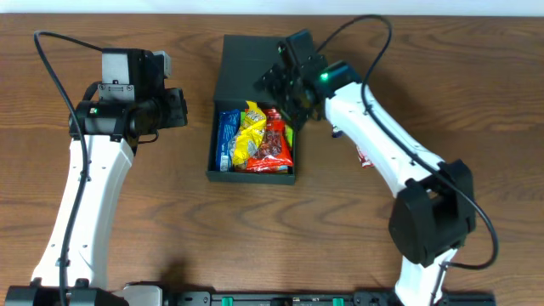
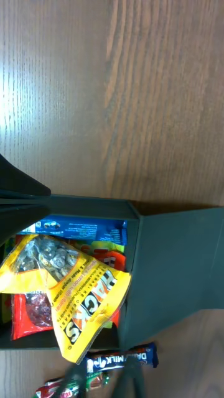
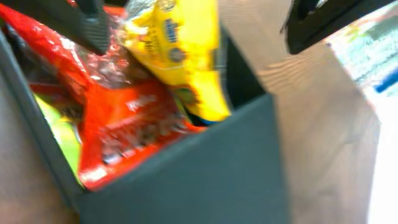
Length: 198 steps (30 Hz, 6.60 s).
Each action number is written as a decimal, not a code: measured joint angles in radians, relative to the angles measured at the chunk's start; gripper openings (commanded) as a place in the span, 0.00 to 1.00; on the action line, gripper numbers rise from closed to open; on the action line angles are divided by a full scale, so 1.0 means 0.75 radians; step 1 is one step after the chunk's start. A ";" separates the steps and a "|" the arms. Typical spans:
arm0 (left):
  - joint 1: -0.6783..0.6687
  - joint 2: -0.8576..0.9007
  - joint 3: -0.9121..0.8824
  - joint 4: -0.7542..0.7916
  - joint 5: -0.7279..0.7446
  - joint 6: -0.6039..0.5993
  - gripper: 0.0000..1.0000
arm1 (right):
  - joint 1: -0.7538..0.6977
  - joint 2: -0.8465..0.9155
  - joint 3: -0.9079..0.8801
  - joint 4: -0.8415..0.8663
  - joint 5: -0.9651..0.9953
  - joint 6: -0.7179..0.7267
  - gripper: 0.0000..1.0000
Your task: Pack container
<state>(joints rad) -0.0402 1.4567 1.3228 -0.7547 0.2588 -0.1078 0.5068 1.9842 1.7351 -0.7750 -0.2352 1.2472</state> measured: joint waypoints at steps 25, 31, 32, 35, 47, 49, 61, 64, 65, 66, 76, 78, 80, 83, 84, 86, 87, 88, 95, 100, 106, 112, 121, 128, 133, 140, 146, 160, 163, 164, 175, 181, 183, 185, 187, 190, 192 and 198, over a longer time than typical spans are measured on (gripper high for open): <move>0.034 -0.335 0.075 0.072 0.000 0.000 0.06 | 0.288 0.080 0.101 -0.057 -0.058 -0.578 0.01; 0.034 -0.340 0.075 0.041 0.000 0.000 0.06 | 0.282 0.194 0.101 -0.158 0.020 -0.609 0.01; 0.034 -0.340 0.075 0.036 0.000 0.000 0.06 | 0.278 0.204 0.101 -0.178 0.035 -0.614 0.01; 0.034 -0.340 0.075 0.030 0.000 0.000 0.06 | 0.238 0.216 0.101 -0.276 0.074 -0.626 0.01; 0.034 -0.328 0.075 0.003 -0.001 0.001 0.06 | -0.036 0.217 0.103 -0.444 0.153 -0.681 0.01; 0.034 -0.320 0.075 -0.001 -0.001 0.001 0.06 | -0.035 0.217 0.103 -0.443 0.162 -0.692 0.01; 0.034 -0.314 0.075 -0.054 -0.016 0.002 0.06 | -0.035 0.213 0.197 -0.445 0.059 -0.747 0.48; 0.034 -0.314 0.075 -0.058 -0.017 0.002 0.06 | -0.035 0.211 0.203 -0.438 0.053 -0.749 0.42; 0.034 -0.314 0.075 -0.061 -0.018 0.004 0.06 | -0.035 0.211 0.203 -0.438 0.049 -0.751 0.41; 0.034 -0.314 0.075 -0.064 -0.021 0.006 0.06 | -0.035 0.210 0.203 -0.437 0.037 -0.751 0.40; 0.034 -0.314 0.075 -0.067 -0.031 0.006 0.06 | -0.037 0.131 0.241 -0.383 -0.011 -0.807 0.50; 0.034 -0.314 0.075 -0.067 -0.031 0.006 0.06 | -0.033 0.128 0.241 -0.382 -0.012 -0.823 0.50; 0.034 -0.314 0.075 -0.067 -0.031 0.006 0.06 | -0.026 0.128 0.241 -0.382 -0.012 -0.842 0.52; 0.034 -0.313 0.075 -0.067 -0.031 0.006 0.06 | -0.007 0.128 0.241 -0.381 -0.010 -0.867 0.55; 0.034 -0.314 0.075 -0.067 -0.031 0.006 0.06 | -0.003 0.128 0.241 -0.381 -0.009 -0.872 0.55; 0.034 -0.313 0.075 -0.067 -0.031 0.006 0.06 | 0.014 0.128 0.241 -0.375 0.008 -0.887 0.55; 0.034 -0.313 0.075 -0.067 -0.031 0.006 0.06 | 0.020 0.128 0.241 -0.371 0.013 -0.895 0.55; 0.034 -0.314 0.075 -0.067 -0.031 0.006 0.06 | 0.025 0.131 0.241 -0.370 0.018 -0.901 0.56; 0.034 -0.313 0.075 -0.067 -0.031 0.006 0.06 | 0.037 0.247 0.241 -0.300 0.041 -0.952 0.54; 0.034 -0.314 0.075 -0.067 -0.032 0.006 0.06 | 0.037 0.320 0.241 -0.279 0.015 -1.007 0.01; 0.034 -0.313 0.075 -0.067 -0.032 0.006 0.06 | 0.011 0.315 0.262 -0.305 -0.063 -1.076 0.01; 0.034 -0.313 0.075 -0.068 -0.036 0.006 0.06 | -0.107 0.315 0.443 -0.412 -0.189 -1.273 0.01; 0.034 -0.313 0.075 -0.068 -0.036 0.006 0.07 | -0.334 0.290 0.554 -0.582 -0.663 -1.726 0.01; 0.034 -0.313 0.075 -0.068 -0.036 0.007 0.10 | -0.334 0.296 0.554 -0.745 -0.877 -1.968 0.01; 0.034 -0.313 0.075 -0.068 -0.036 0.007 0.10 | -0.334 0.301 0.554 -0.851 -1.017 -2.092 0.01; 0.034 -0.313 0.075 -0.071 -0.036 0.007 0.10 | -0.306 0.328 0.554 -0.941 -1.043 -2.280 0.01; 0.034 -0.313 0.075 -0.072 -0.036 0.007 0.10 | -0.286 0.518 0.554 -0.920 -1.042 -2.314 0.01; 0.034 -0.312 0.075 -0.073 -0.037 0.011 0.69 | -0.297 0.639 0.551 -0.743 -0.754 -1.932 0.01; 0.034 -0.312 0.075 -0.074 -0.036 0.015 0.76 | -0.297 0.639 0.551 -0.728 -0.677 -1.840 0.01; 0.034 -0.312 0.075 -0.074 -0.037 0.014 0.76 | -0.297 0.639 0.551 -0.726 -0.656 -1.814 0.01; 0.034 -0.312 0.075 -0.075 -0.036 0.016 0.98 | -0.290 0.611 0.578 -0.720 -0.531 -1.694 0.43; 0.034 -0.312 0.075 -0.077 -0.036 0.015 0.98 | -0.296 0.622 0.722 -0.809 -0.432 -1.698 0.49; 0.034 -0.312 0.075 -0.077 -0.036 0.015 0.98 | -0.297 0.624 0.816 -0.851 -0.407 -1.696 0.52; 0.034 -0.312 0.075 -0.078 -0.036 0.015 0.98 | -0.298 0.625 0.939 -0.895 -0.388 -1.693 0.56; 0.034 -0.312 0.075 -0.080 -0.036 0.015 0.98 | -0.297 0.625 1.046 -0.926 -0.381 -1.687 0.55; 0.034 -0.312 0.075 -0.080 -0.036 0.015 0.98 | -0.297 0.625 1.166 -0.982 -0.351 -1.675 0.28; 0.034 -0.312 0.075 -0.081 -0.036 0.015 0.98 | -0.296 0.625 1.219 -1.013 -0.320 -1.663 0.01; 0.034 -0.312 0.075 -0.086 -0.036 0.015 0.98 | -0.243 0.625 1.186 -1.080 -0.228 -1.673 0.01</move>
<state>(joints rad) -0.0147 1.2228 1.3788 -0.8192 0.2317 -0.0967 0.3244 2.4527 2.6247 -1.5852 -0.4061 -0.0078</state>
